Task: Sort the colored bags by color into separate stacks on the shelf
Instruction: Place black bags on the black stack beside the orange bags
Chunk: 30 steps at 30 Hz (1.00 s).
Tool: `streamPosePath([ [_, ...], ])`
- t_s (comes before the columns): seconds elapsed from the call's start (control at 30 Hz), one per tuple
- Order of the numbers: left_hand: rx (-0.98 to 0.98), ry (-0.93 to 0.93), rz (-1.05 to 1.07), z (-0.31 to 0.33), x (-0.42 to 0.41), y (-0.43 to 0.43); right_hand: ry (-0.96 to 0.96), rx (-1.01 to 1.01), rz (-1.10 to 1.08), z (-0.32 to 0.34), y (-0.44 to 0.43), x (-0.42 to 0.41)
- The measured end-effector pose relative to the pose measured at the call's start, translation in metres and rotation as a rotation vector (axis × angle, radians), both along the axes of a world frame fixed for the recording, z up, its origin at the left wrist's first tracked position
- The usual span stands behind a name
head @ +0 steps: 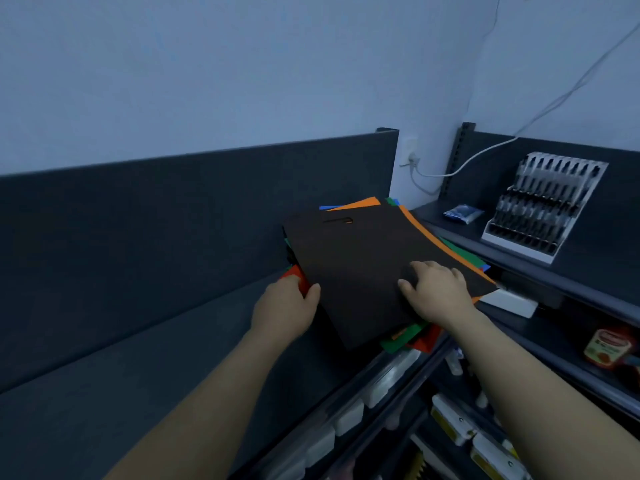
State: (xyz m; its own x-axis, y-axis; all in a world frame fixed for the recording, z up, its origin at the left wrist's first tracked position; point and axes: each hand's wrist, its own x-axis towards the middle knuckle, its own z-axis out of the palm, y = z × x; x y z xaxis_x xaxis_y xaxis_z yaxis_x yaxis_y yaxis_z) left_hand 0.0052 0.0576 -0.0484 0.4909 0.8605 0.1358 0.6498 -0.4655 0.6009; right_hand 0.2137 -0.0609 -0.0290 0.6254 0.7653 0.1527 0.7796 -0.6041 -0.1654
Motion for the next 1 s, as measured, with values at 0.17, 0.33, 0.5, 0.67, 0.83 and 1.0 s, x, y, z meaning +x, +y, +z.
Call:
streamPosePath([
  [0.17,-0.289,-0.29,0.082,-0.01,0.026,-0.003,0.084,0.051,0.145,-0.015,0.005,0.025],
  [0.33,-0.462,-0.64,0.21,-0.018,0.03,-0.009,0.102,0.124,0.393,-0.016,0.008,0.035],
  [0.5,-0.533,-0.727,0.261,-0.025,0.026,-0.018,-0.053,0.098,0.181,-0.012,0.009,0.071],
  [0.67,-0.546,-0.751,0.219,-0.026,0.034,-0.028,0.172,0.142,0.287,-0.013,0.006,0.066],
  [0.83,-0.576,-0.794,0.287,-0.024,0.028,-0.031,0.307,0.184,0.219,-0.009,0.003,0.078],
  [1.0,-0.547,-0.777,0.329,-0.021,0.028,-0.035,0.231,0.047,0.165,-0.012,0.001,0.08],
])
